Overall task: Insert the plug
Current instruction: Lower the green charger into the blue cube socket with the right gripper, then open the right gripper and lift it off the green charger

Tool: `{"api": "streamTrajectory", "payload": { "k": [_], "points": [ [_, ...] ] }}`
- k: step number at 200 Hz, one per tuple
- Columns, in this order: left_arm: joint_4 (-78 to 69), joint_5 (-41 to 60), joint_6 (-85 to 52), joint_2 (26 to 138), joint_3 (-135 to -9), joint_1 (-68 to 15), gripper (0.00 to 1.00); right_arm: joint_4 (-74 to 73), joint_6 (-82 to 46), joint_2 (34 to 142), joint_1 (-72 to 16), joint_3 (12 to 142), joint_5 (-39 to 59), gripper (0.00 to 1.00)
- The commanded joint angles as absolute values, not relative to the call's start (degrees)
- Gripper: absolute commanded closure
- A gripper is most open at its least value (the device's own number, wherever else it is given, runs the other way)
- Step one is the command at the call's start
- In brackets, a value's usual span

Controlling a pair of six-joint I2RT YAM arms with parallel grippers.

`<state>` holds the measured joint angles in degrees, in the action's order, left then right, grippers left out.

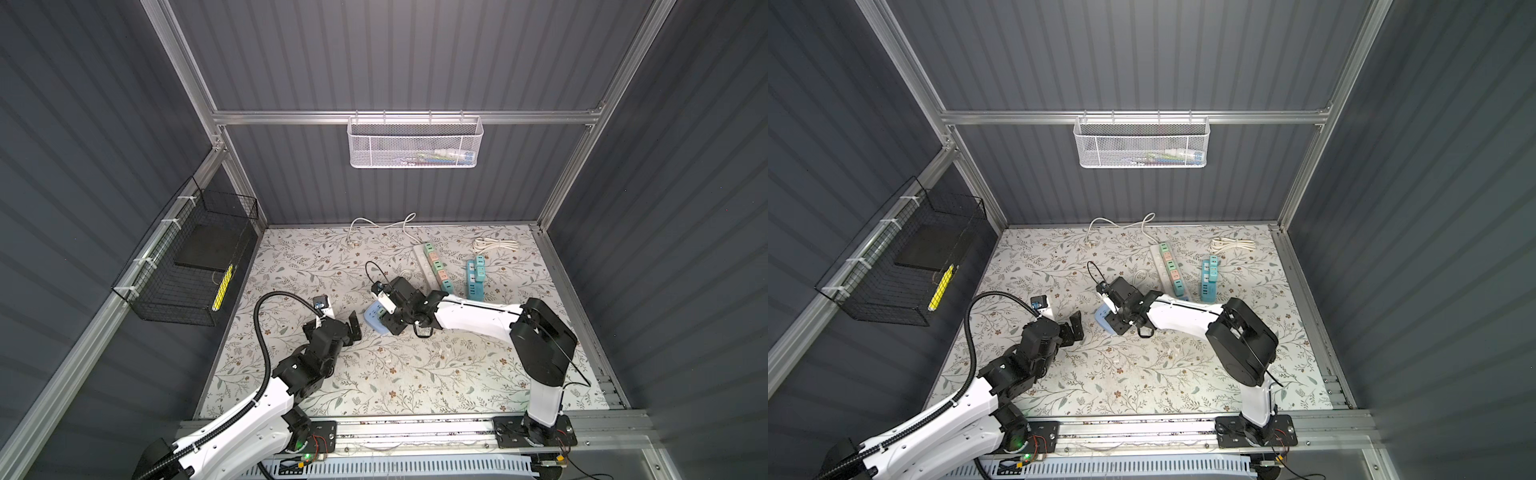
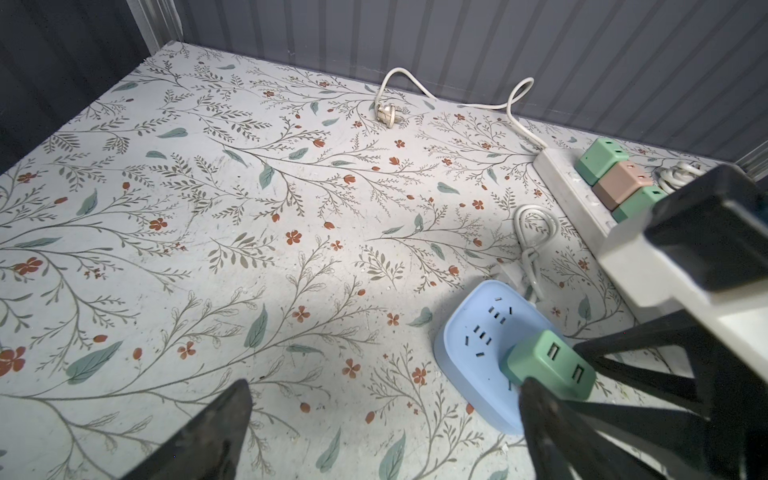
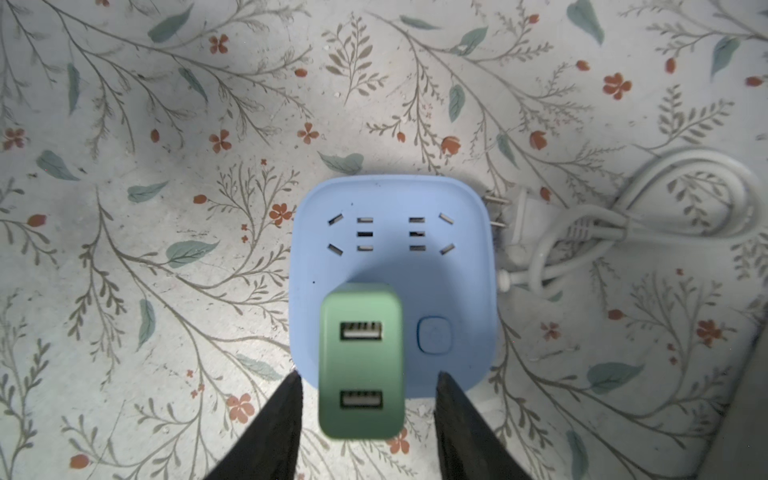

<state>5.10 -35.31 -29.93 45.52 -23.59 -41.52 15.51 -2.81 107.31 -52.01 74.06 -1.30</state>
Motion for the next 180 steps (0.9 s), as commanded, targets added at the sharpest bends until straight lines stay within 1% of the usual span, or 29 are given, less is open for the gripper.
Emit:
{"api": "streamTrajectory", "payload": {
  "k": [1,88,127,160,180],
  "points": [
    [5.1,-34.9,-28.4,46.3,-26.2,-41.1,0.0,15.8,-3.7,104.9,-50.6,74.8,0.2,0.47],
    [4.7,-34.5,-29.0,46.7,-26.0,-41.1,0.0,16.1,-3.9,108.5,-48.8,75.0,-0.8,0.47],
    [4.3,-34.3,-28.9,46.8,-25.8,-41.1,0.0,17.0,-4.5,106.1,-48.7,74.7,-1.0,0.46],
    [3.1,-33.2,-28.9,48.0,-26.0,-41.0,0.0,16.6,-7.3,99.0,-46.7,74.1,-0.7,0.35],
    [2.6,-32.8,-28.7,48.4,-26.4,-41.0,0.0,16.4,-8.3,94.6,-43.6,71.6,-2.1,0.24]
  ]
}}
